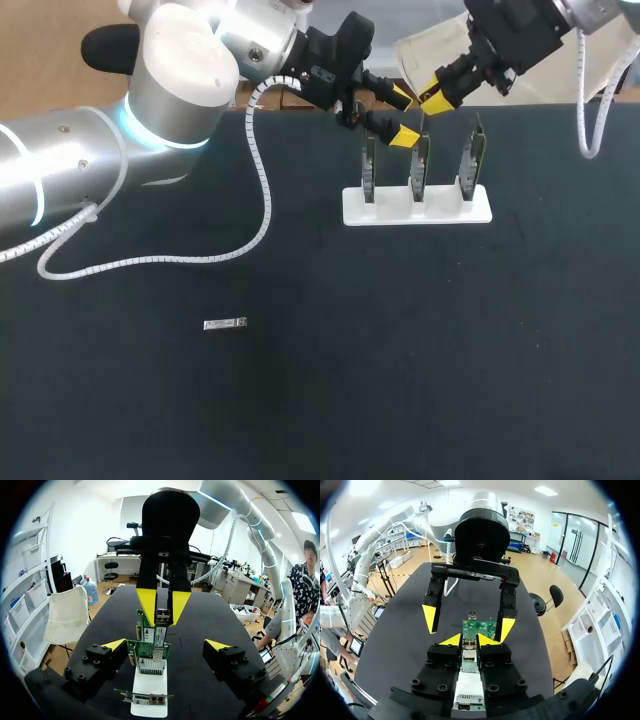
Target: Pick up the optical module with the left hand, and insert it into the network port with the right hand.
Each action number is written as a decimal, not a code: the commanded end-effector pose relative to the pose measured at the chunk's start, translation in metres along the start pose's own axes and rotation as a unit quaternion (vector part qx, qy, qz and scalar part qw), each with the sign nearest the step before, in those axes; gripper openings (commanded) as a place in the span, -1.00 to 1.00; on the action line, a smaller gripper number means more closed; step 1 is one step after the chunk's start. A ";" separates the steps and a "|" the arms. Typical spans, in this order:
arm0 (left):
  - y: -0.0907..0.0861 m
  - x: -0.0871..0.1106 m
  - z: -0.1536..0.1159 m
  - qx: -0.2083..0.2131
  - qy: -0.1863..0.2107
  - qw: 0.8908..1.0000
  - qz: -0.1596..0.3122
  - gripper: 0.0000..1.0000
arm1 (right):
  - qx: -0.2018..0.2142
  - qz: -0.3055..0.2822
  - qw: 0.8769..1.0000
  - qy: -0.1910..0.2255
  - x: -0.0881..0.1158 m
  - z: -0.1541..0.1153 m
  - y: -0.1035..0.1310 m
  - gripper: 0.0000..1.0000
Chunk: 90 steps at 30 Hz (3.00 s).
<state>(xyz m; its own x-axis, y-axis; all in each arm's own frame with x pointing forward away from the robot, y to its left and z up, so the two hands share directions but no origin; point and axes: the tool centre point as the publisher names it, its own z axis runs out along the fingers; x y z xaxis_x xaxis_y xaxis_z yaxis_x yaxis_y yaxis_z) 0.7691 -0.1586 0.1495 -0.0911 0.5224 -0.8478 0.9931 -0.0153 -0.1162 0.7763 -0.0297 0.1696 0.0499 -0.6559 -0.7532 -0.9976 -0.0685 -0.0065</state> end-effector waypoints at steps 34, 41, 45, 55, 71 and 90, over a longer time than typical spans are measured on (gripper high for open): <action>0.002 -0.001 0.000 0.002 0.002 1.000 0.000 1.00 | -0.006 -0.005 1.000 0.005 0.005 0.002 0.000 -1.00; 0.002 -0.001 0.000 0.002 0.002 1.000 0.000 1.00 | -0.006 -0.001 1.000 0.007 0.008 0.004 0.000 -1.00; 0.002 -0.001 0.000 0.002 0.002 1.000 0.000 1.00 | -0.006 0.001 1.000 0.008 0.008 0.005 0.000 -1.00; 0.002 -0.001 0.000 0.002 0.002 1.000 0.000 1.00 | -0.009 0.003 1.000 0.011 0.011 0.008 0.001 -1.00; 0.002 -0.001 0.000 0.002 0.002 1.000 0.000 1.00 | -0.012 0.007 1.000 0.014 0.012 0.010 0.000 1.00; 0.002 -0.001 0.000 0.002 0.002 1.000 0.000 1.00 | 0.020 0.037 0.999 -0.008 0.017 -0.015 -0.001 1.00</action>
<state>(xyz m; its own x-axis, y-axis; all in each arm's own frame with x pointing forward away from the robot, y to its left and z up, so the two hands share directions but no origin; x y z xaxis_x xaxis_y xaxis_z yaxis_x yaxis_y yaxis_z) 0.7691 -0.1586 0.1495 -0.0911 0.5224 -0.8478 0.9931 -0.0153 -0.1161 0.7858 -0.0474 0.1669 -0.0228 -0.6518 -0.7580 -0.9995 -0.0006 0.0305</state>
